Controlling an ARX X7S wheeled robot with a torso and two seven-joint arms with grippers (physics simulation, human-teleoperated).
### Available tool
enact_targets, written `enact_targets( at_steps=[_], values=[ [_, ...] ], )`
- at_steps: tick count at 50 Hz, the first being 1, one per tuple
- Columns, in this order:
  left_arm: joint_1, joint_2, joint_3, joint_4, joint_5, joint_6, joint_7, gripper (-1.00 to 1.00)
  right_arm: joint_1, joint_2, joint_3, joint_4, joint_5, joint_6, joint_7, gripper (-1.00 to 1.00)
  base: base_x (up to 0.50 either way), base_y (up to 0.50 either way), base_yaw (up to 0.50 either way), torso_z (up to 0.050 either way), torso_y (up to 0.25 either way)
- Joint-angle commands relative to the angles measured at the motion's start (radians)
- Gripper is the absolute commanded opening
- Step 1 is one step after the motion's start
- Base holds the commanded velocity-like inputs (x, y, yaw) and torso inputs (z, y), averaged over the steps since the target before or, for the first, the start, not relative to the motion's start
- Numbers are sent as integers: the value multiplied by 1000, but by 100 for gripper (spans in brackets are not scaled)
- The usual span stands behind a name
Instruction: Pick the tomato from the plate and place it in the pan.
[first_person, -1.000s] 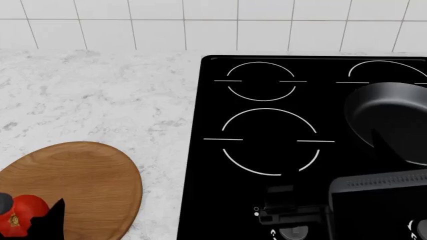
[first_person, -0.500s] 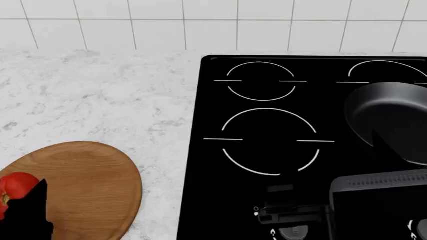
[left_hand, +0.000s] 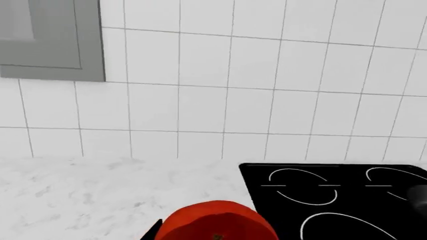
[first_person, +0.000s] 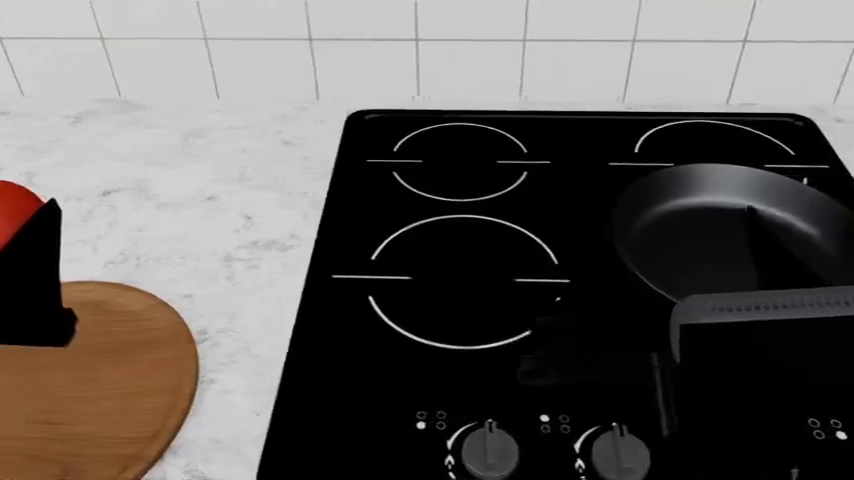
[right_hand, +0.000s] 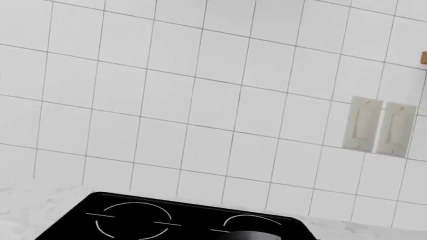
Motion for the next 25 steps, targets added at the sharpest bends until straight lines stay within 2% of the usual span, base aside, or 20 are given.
enact_targets(
  at_steps=[1,25],
  values=[
    [-37,-20,-2,9,-37,-6,-17,-100,33,6,60,-34,22,28,24,100,0,-500,0,0,0],
    [-44,-38,12,-17,-55,-16,-1,-100,65,4,126,-78,46,81,72,100,0,-500,0,0,0]
  ],
)
